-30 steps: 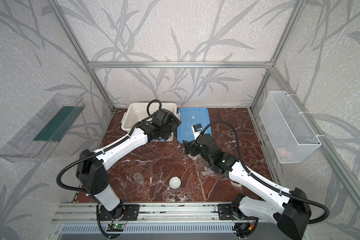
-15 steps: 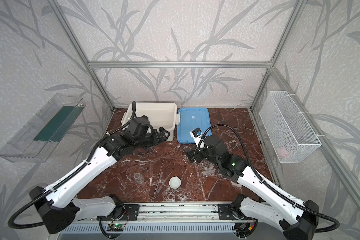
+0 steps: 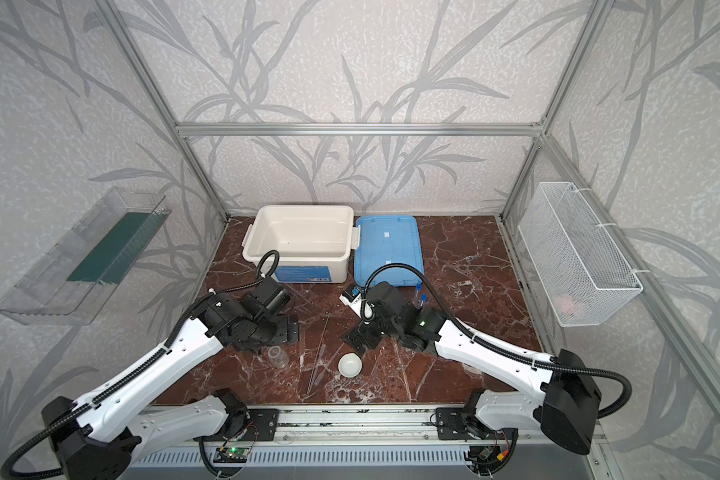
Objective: Organize the chemistry lab equipment
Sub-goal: 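Lower the left gripper onto the clear glass bottle and close on it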
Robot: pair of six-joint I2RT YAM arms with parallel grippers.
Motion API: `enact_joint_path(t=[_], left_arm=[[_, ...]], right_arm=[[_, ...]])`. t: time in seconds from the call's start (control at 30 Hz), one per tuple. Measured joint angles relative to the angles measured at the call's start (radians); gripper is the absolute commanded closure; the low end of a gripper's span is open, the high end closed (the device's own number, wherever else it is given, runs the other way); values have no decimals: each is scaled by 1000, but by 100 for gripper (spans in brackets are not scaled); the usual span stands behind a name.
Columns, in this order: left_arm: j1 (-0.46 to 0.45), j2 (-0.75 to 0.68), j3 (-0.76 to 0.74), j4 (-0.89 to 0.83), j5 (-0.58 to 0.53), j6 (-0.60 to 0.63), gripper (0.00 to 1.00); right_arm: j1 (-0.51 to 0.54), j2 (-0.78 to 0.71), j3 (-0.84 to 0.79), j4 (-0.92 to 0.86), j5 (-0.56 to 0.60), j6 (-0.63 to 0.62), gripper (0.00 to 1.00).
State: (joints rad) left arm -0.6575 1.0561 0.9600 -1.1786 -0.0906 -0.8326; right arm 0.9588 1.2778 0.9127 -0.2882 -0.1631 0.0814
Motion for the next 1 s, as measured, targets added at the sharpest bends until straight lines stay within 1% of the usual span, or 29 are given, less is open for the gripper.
enact_joint_path(t=[0.17, 0.27, 0.4, 0.63, 0.8, 1.0], left_arm=[[0, -33, -152, 63, -6, -50, 2], [0, -29, -215, 120, -10, -69, 10], [2, -5, -290, 205, -3, -92, 20], [17, 2, -333, 285, -8, -102, 27], [45, 2, -395, 344, 18, -101, 31], [69, 13, -400, 388, 37, -85, 39]], right_arm=[[40, 81, 11, 47, -12, 19, 1], [51, 120, 23, 55, -13, 32, 1], [80, 126, 23, 66, -10, 49, 1], [96, 126, 23, 82, -2, 64, 1], [100, 126, 23, 82, 8, 67, 1], [112, 125, 23, 82, 15, 67, 1]])
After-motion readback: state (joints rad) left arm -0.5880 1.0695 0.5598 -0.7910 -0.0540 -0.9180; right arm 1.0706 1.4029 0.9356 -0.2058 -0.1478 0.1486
